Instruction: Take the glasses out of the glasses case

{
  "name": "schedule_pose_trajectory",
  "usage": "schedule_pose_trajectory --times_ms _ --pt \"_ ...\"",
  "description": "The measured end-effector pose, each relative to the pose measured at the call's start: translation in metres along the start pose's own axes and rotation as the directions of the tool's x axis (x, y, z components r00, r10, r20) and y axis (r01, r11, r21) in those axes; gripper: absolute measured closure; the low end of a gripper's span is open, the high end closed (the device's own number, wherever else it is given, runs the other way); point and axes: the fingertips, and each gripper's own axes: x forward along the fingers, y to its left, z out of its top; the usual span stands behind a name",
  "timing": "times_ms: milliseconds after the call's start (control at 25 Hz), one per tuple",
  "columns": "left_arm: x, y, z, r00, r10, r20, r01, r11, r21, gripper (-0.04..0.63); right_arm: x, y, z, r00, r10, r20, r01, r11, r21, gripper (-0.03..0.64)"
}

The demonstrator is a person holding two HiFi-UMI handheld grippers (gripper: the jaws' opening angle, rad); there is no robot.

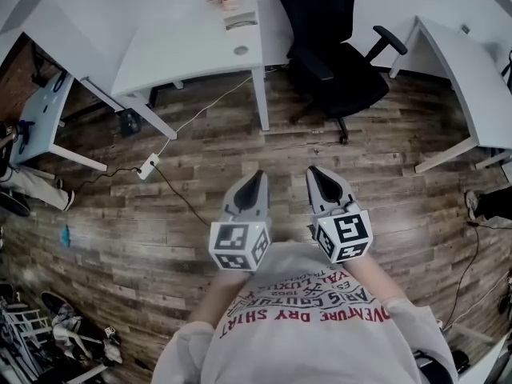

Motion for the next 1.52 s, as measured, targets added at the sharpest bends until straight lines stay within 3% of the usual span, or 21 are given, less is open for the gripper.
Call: schedule_pose_trajectory --times_ms 320,560,880,1280,1520 --pt "0.017 0.010 -0.006 0.999 -0.007 -0.042 0.006 1.000 -0.012 0.594 0.019 -0.010 -0.010 0.999 -0.012 -0.049 0.013 1.000 0.026 0.604" --pt "0.053 0.047 0.002 0.998 -0.006 -0.070 0.003 0.999 -0.043 0.594 0.059 -0.021 -0.008 0.996 -0.031 -0.087 0.037 0.997 0.064 0.604" --pt "0.121 0.083 0.016 0.985 -0.110 -0.132 0.103 0.993 -0.063 0.594 0.135 -0.038 0.006 0.988 -0.057 -0.144 0.069 0.995 0.076 0.604" --pt "0.191 0.199 0.084 0.985 -0.147 -0.090 0.147 0.989 -0.015 0.594 0.266 -0.028 0.054 0.988 -0.120 -0.097 0.126 0.990 0.062 0.604" --pt "0.219 0.250 0.101 0.983 -0.163 -0.080 0.162 0.987 -0.013 0.594 0.327 -0.021 0.069 0.988 -0.132 -0.082 0.137 0.988 0.068 0.604"
